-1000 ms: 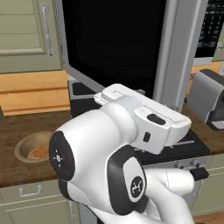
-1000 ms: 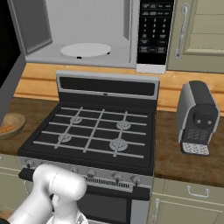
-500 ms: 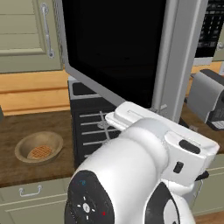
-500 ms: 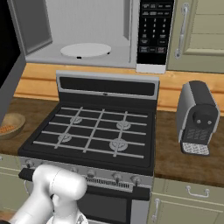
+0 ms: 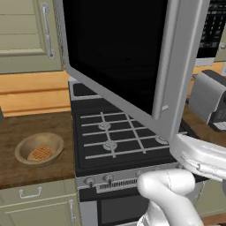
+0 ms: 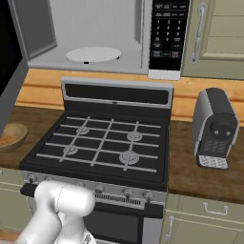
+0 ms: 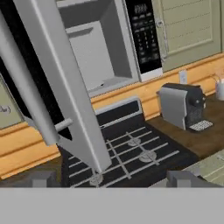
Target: Open the microwave, place the bowl with waffle inside the microwave, then close the microwave door and turn it on.
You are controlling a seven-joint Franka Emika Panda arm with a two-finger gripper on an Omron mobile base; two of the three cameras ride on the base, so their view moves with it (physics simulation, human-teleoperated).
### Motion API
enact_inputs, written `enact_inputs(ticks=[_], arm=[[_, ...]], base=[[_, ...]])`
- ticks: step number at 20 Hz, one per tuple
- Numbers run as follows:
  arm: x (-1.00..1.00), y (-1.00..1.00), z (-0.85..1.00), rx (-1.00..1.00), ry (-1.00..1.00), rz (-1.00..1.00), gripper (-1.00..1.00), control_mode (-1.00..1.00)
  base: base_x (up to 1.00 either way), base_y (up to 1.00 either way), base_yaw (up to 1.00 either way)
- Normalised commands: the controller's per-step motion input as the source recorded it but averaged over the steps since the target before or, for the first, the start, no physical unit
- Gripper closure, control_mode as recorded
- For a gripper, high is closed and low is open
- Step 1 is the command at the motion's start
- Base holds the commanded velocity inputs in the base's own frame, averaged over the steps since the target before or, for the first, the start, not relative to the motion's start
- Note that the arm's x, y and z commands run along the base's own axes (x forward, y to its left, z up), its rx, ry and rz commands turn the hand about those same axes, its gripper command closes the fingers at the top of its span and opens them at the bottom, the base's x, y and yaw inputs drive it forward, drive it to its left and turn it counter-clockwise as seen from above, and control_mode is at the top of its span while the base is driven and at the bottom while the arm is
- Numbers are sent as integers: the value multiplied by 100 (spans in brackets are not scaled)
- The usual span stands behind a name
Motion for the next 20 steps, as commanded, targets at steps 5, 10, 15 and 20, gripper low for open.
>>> enact_inputs(ticks=[5, 10, 15, 20], arm=[[0, -54, -3, 33, 14, 55, -100, -100], [25, -53, -2, 45, 19, 48, -100, -100], [49, -30, -31, 69, 26, 44, -100, -100], [32, -14, -14, 58, 19, 28, -100, -100]], base=[[0, 0, 0], [0, 0, 0], [0, 0, 0], [0, 0, 0]])
